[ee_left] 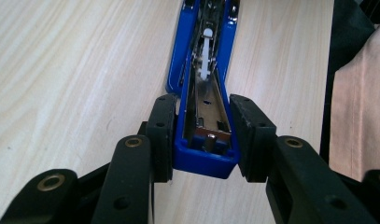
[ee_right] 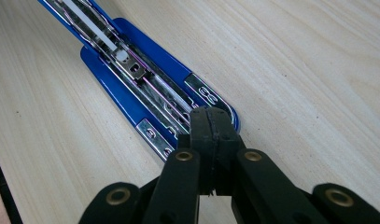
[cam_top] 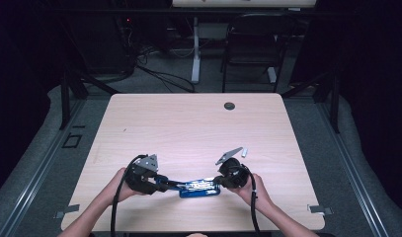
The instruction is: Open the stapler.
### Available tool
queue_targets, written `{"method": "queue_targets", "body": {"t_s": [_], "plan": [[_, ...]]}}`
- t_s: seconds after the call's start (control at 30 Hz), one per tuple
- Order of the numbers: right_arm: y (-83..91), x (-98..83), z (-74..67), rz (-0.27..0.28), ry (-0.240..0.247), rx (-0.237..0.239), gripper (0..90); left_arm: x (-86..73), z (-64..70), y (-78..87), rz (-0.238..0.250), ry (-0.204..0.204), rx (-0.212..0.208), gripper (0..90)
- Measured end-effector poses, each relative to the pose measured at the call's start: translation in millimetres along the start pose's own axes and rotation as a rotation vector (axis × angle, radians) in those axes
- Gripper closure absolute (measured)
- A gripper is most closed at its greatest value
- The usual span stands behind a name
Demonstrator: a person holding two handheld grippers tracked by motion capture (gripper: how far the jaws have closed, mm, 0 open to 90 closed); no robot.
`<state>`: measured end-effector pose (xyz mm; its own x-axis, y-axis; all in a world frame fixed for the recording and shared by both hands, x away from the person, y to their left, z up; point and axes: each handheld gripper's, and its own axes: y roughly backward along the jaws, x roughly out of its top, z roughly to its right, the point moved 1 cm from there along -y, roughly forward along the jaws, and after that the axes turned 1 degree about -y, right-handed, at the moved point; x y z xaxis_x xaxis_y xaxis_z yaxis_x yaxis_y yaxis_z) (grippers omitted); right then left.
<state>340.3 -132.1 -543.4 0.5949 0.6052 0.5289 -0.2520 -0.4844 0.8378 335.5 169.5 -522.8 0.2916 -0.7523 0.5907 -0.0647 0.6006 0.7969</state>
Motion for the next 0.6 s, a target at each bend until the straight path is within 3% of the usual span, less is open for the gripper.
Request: {"method": "queue_targets", "body": {"t_s": [0.07, 0.1, 0.23, 0.6], "plan": [[0.2, 0.1, -0.1, -0.002, 0.002, -0.002, 90.0, -2.7, -1.1, -2.1, -0.041, -0.007, 0.004, 63.1], [0.3, 0.1, 0.1, -0.003, 0.002, -0.001, 90.0, -7.6, -1.3, -9.1, -0.098, -0.016, 0.028, 63.1], [0.1, 0.1, 0.4, -0.002, 0.004, 0.0, 90.0, -14.1, -5.5, -12.5, -0.089, 0.009, 0.007, 63.1], [0.1, 0.2, 0.3, -0.002, -0.002, 0.001, 90.0, -20.3, -12.0, -21.8, -0.123, 0.035, -0.009, 62.3]]}}
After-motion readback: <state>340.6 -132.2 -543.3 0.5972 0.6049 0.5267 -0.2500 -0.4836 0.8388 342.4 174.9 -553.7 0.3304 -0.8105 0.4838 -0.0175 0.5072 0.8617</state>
